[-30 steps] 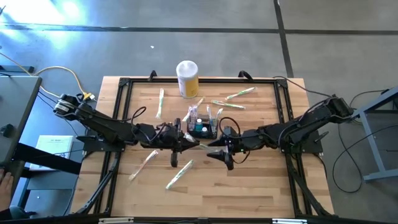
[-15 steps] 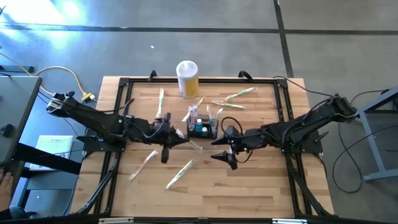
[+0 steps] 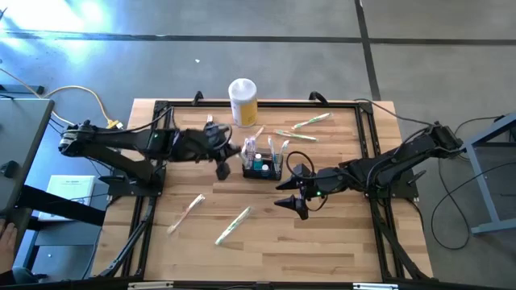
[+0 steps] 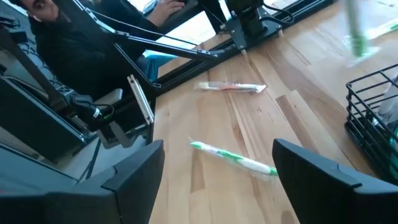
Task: Pick & Place toothbrushing station
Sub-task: Put the green toothbrush into the left section wire organizer
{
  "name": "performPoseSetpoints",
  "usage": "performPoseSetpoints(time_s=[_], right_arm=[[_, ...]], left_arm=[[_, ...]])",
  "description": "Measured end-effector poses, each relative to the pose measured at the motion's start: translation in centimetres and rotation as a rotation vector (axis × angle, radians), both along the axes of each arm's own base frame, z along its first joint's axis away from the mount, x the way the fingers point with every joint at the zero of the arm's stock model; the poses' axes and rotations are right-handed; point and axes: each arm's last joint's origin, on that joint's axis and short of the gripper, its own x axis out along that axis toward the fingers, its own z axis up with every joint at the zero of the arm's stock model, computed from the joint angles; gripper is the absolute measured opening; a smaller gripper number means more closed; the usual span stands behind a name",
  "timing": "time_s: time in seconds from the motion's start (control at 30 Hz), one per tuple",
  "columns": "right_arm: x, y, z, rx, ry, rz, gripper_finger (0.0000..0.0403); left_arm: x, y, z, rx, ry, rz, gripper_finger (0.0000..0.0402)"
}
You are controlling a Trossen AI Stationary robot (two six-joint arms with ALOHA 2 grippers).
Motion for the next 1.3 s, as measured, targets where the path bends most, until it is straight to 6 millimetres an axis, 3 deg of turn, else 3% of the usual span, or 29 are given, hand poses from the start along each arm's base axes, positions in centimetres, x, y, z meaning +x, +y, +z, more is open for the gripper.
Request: performPoseSetpoints(time_s=[0.2, 0.43, 0.73, 1.03, 1.3], right_arm=[[0.0, 0.0, 0.0, 0.016, 0.006, -0.004, 0.029], [-0.1, 0.2, -0.1, 0.016, 0.016, 0.001, 0.029], [-0.3, 0.4, -0.3, 0.012, 0.039, 0.007, 0.029], [-0.3, 0.4, -0.5, 0.012, 0.051, 0.008, 0.029], [-0.3, 0.4, -0.5, 0.012, 0.055, 0.008, 0.029]], left_arm=[[2.1, 2.1, -2.1, -0.011, 0.093, 0.066, 0.0008], [4.3, 2.3, -4.0, -0.004, 0.131, 0.065, 0.0008], [4.7, 2.3, -4.6, 0.0, 0.163, 0.071, 0.0008], [6.6, 2.3, -7.3, -0.006, 0.259, 0.06, 0.0008], [7.2, 2.4, -8.4, -0.029, 0.287, 0.065, 0.0008]])
